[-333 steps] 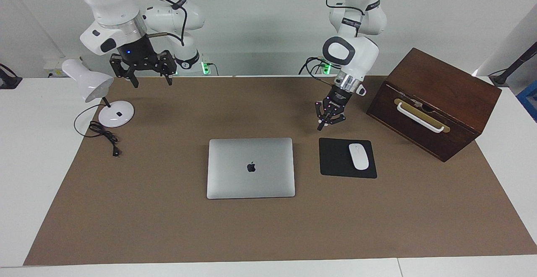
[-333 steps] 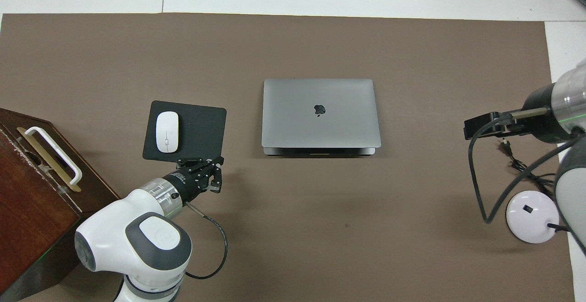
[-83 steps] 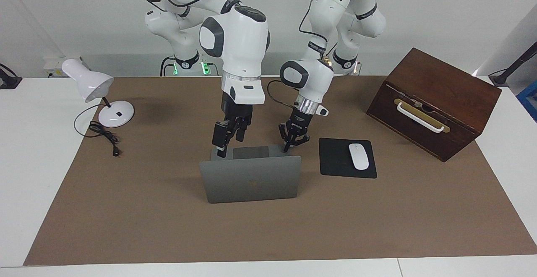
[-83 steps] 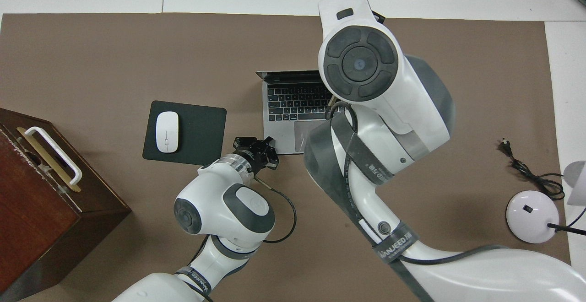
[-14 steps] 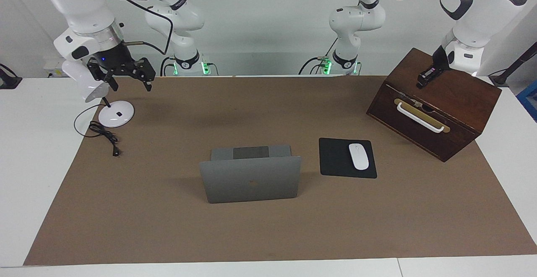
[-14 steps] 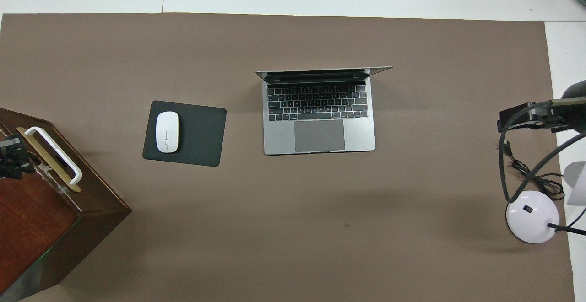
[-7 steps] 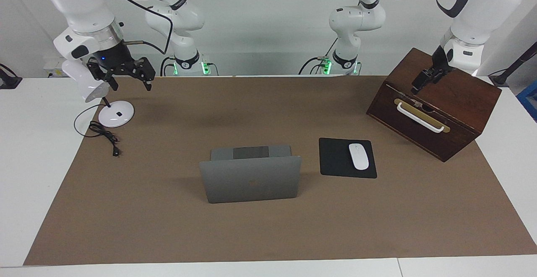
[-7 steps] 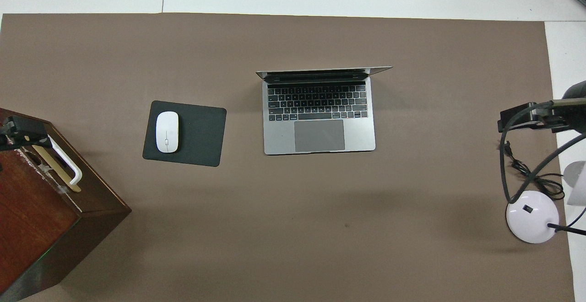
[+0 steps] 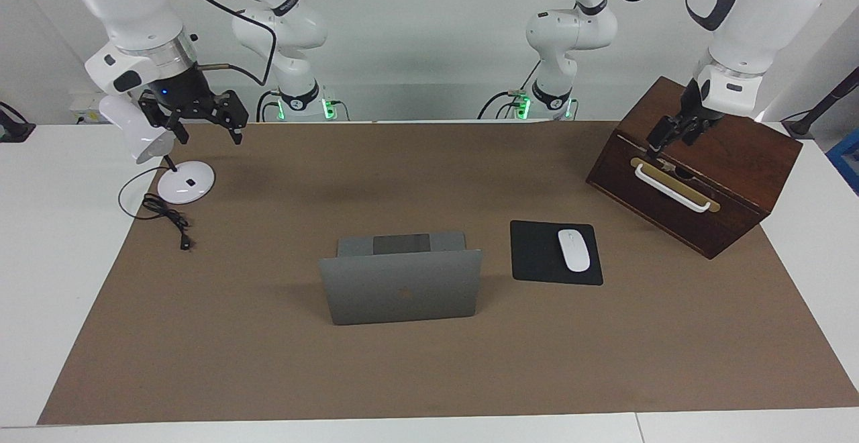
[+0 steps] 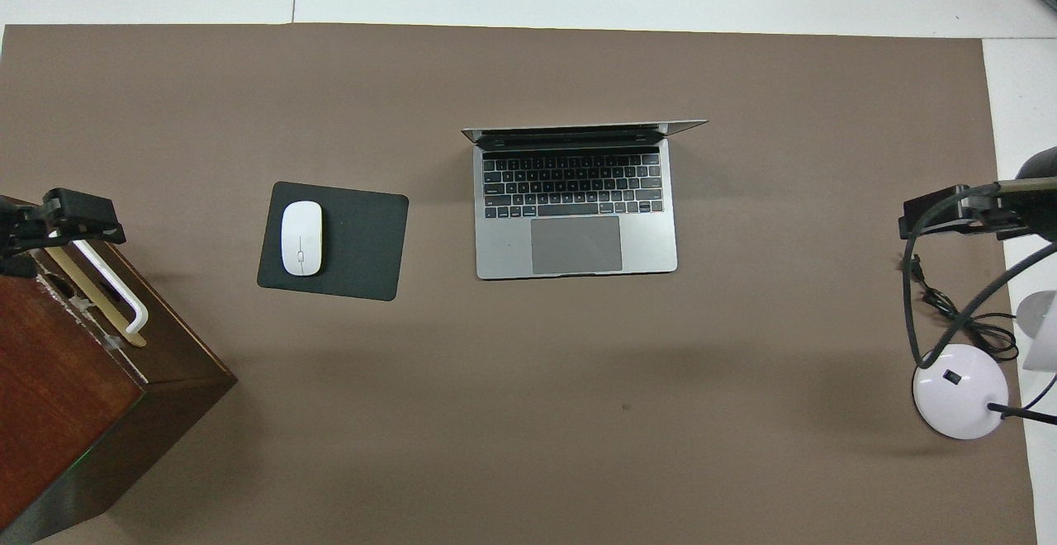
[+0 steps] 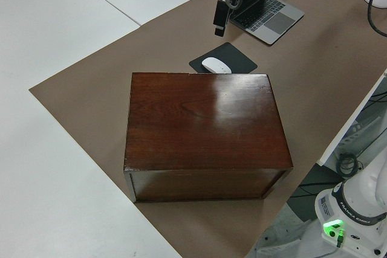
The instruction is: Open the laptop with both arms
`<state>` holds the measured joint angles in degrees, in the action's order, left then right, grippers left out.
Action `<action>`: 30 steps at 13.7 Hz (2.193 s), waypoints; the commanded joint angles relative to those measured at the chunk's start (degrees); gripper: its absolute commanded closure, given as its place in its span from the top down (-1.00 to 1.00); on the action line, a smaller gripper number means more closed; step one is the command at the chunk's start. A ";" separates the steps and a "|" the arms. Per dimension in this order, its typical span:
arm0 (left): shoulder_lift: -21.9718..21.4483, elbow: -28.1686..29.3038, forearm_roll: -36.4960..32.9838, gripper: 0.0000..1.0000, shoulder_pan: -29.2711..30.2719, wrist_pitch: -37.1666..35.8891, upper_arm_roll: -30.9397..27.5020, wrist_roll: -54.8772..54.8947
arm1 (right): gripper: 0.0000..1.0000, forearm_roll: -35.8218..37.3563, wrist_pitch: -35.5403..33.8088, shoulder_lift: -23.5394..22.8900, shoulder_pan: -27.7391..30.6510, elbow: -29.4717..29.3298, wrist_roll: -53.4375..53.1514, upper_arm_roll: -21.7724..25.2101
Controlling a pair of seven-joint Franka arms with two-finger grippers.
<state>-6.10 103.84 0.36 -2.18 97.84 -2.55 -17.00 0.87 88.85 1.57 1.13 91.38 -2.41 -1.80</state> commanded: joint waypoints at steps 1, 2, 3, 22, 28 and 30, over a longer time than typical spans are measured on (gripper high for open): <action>0.74 -1.36 0.78 1.00 -0.90 -2.03 -0.88 4.50 | 1.00 -1.74 1.33 1.42 0.89 1.69 1.00 -0.22; 0.56 -1.28 0.78 1.00 -0.90 -2.38 -0.88 4.95 | 1.00 -1.66 1.33 1.42 0.89 1.69 1.09 -0.22; 0.39 -1.28 0.70 1.00 -0.90 -2.47 -0.88 5.92 | 1.00 -1.66 1.33 1.42 0.89 1.69 1.18 -0.22; 6.01 -11.20 0.26 1.00 -0.90 -8.71 -0.26 6.63 | 1.00 -1.74 1.24 3.09 0.45 1.87 1.09 -0.22; 6.80 -13.76 -0.01 1.00 -1.78 -9.59 -0.17 6.63 | 1.00 -1.74 0.72 3.09 0.63 1.96 1.09 -0.22; 6.27 -13.23 -0.01 1.00 -1.69 -9.51 0.00 6.63 | 1.00 -1.74 0.80 3.09 0.72 1.87 1.09 -0.22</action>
<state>-0.28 91.84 0.41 -3.36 89.65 -2.09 -11.10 0.85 88.88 3.29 1.07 91.64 -2.41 -1.91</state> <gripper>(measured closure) 0.000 0.000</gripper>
